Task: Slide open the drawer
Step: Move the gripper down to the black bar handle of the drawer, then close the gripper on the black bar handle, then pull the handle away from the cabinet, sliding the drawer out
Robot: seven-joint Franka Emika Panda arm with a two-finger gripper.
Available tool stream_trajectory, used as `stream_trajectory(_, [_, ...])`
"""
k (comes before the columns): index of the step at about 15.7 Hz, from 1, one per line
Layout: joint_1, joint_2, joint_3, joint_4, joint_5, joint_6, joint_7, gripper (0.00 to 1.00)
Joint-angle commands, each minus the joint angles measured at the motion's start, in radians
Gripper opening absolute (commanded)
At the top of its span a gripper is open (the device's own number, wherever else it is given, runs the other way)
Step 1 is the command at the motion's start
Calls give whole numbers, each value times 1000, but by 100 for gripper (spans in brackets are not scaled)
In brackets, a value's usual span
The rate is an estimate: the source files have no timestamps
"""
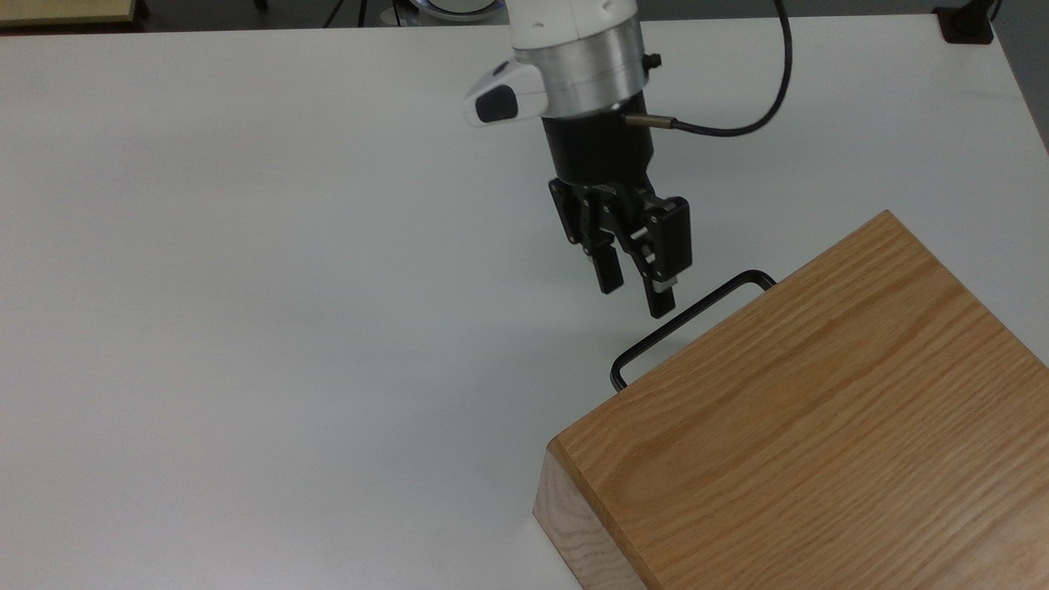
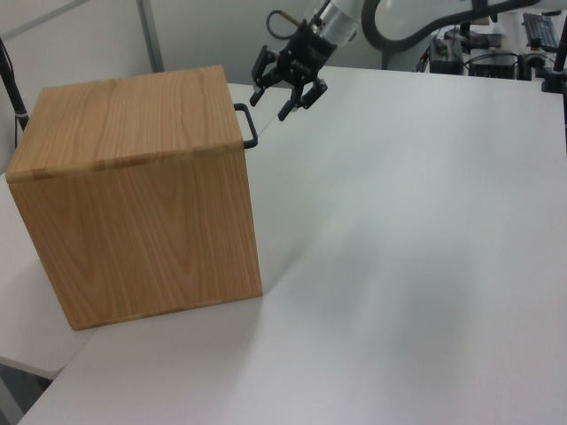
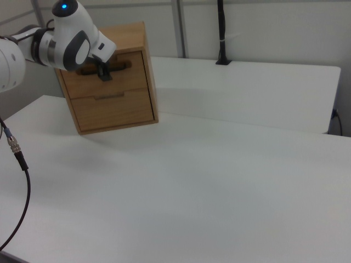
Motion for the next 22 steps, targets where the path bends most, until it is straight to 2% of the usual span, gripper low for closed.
stream_trajectory(1, [24,24,-4,28,14,37,18,60])
stream_trajectory(3, [33,33,-4,29,14,58,18,50])
stream_trajectory(4, [38,36,-4,29,14,74,15,49])
stream_trajectory(6, [44,41,-4,29,14,83,16,34])
stream_trajectory(16, [55,65,-1,37,9,123,15,33])
stream_trajectory(17, [50,65,-1,37,11,123,15,22])
stream_trajectory(20, [46,50,-1,22,-1,118,12,2])
stream_trajectory(22, [40,41,-1,9,-1,111,7,0])
